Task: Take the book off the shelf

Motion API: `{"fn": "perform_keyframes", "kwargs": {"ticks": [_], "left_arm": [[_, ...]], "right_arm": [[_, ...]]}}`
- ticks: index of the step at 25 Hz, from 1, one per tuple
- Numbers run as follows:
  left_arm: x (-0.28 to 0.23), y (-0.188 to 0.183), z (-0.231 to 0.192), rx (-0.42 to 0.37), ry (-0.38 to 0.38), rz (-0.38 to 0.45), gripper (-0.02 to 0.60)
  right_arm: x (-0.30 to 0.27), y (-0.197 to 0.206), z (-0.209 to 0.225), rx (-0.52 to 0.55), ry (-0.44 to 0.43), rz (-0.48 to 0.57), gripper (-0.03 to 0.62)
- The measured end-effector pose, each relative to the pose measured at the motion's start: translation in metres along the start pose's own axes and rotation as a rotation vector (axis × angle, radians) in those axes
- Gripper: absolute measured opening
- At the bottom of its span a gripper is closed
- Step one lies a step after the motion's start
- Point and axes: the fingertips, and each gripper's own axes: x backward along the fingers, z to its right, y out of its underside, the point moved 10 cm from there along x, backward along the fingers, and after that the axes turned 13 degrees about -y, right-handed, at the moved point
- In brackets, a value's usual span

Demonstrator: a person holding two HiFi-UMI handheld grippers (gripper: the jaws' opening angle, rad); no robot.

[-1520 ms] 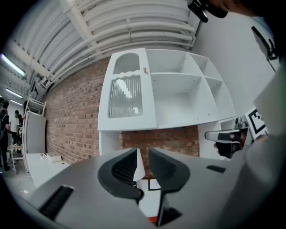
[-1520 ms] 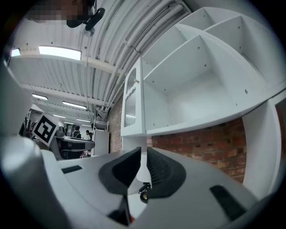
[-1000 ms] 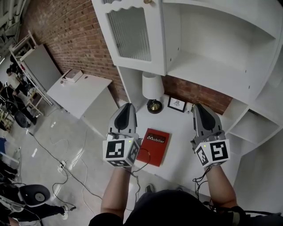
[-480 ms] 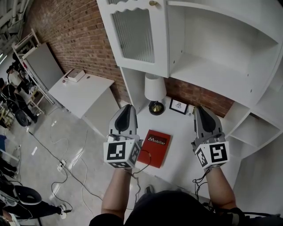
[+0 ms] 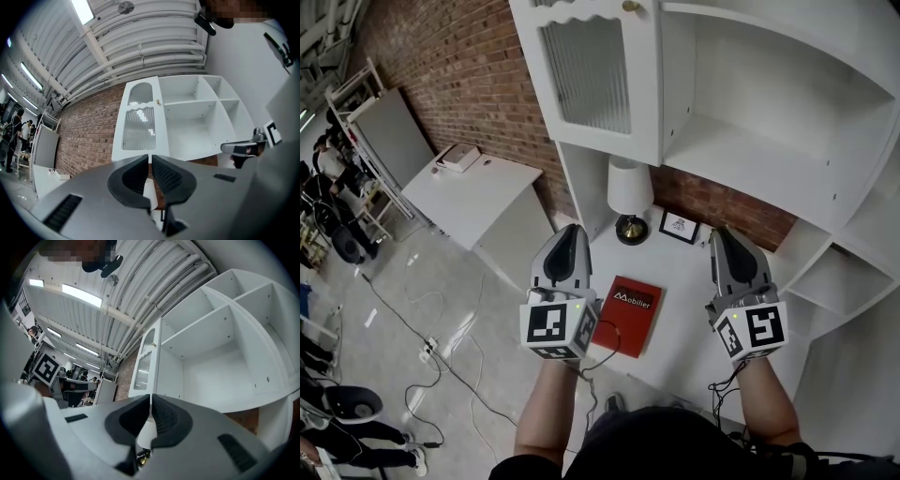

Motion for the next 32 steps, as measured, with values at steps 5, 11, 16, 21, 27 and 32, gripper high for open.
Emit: {"fn": "perform_keyframes", "kwargs": {"ticks": [5, 11, 16, 21, 27, 32], "left_arm": [[0.0, 0.003, -0.002, -0.001, -0.003, -0.004, 0.025], [-0.002, 0.007, -0.004, 0.003, 0.003, -0.022, 0.025], [-0.006, 0.007, -0.008, 0.002, 0.006, -0.014, 0.025], [-0.011, 0.012, -0.013, 0.003, 0.008, -0.032, 0.025], [-0.016, 0.02, -0.022, 0.009, 0.022, -0.074, 0.025], [-0.025, 0.025, -0.031, 0.016, 0.032, -0.072, 0.025]], "right_arm": [[-0.002, 0.004, -0.002, -0.006, -0.004, -0.006, 0.012], [-0.005, 0.01, -0.002, -0.011, -0.012, -0.007, 0.012], [-0.01, 0.013, -0.004, -0.01, -0.02, -0.007, 0.011], [-0.015, 0.013, -0.006, -0.023, -0.011, -0.025, 0.011], [-0.024, 0.02, -0.012, -0.028, -0.014, -0.038, 0.011], [-0.032, 0.023, -0.016, -0.031, -0.01, -0.048, 0.011]]}}
